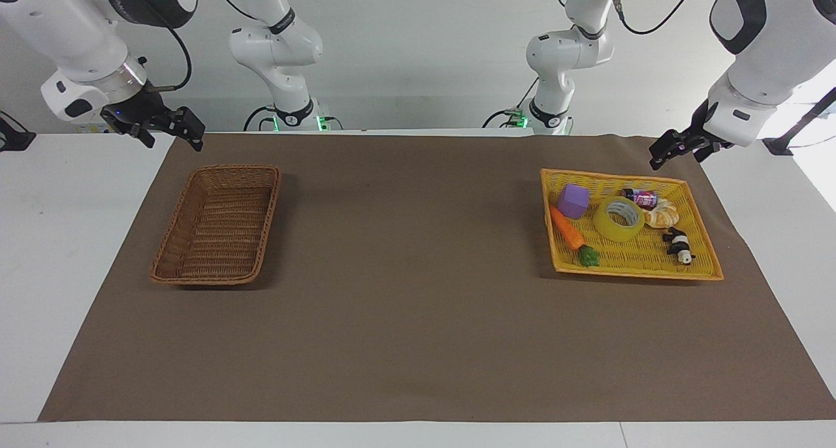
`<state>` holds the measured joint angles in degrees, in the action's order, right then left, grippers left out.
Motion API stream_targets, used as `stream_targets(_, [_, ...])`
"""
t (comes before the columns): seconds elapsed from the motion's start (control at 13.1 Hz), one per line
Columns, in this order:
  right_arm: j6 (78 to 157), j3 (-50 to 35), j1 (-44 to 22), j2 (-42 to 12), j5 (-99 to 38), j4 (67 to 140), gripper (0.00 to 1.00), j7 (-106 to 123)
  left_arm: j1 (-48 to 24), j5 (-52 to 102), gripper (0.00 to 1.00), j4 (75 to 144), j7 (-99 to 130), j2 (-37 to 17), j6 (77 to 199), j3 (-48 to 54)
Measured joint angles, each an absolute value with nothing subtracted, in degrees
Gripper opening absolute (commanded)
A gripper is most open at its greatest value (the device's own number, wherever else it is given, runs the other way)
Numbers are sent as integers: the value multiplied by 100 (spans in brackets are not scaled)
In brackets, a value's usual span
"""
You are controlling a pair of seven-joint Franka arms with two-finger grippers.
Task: Move tape to another basket
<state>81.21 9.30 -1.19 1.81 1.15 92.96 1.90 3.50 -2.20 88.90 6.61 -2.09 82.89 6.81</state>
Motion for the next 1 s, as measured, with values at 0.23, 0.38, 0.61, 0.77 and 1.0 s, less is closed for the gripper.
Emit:
stream_targets(0.23, [8121, 930, -119, 181, 115, 9296, 99, 190, 352, -220, 100, 8951, 661, -201, 8290, 680])
stream_targets(0.38, [8121, 930, -119, 181, 115, 9296, 99, 190, 437, -223, 99, 9225, 598, -109, 8420, 673])
stream_targets(0.61, [8121, 930, -119, 181, 115, 9296, 99, 190, 950, -225, 99, 10785, 362, 502, 9687, 661])
stream_targets(0.77, [8121, 930, -119, 181, 115, 9296, 99, 190, 1342, -223, 97, 12033, 171, 944, 10660, 642])
stream_targets(1.0, [8121, 930, -119, 181, 115, 9296, 99, 190, 1464, -222, 68, 12936, 68, 1010, 11470, 653])
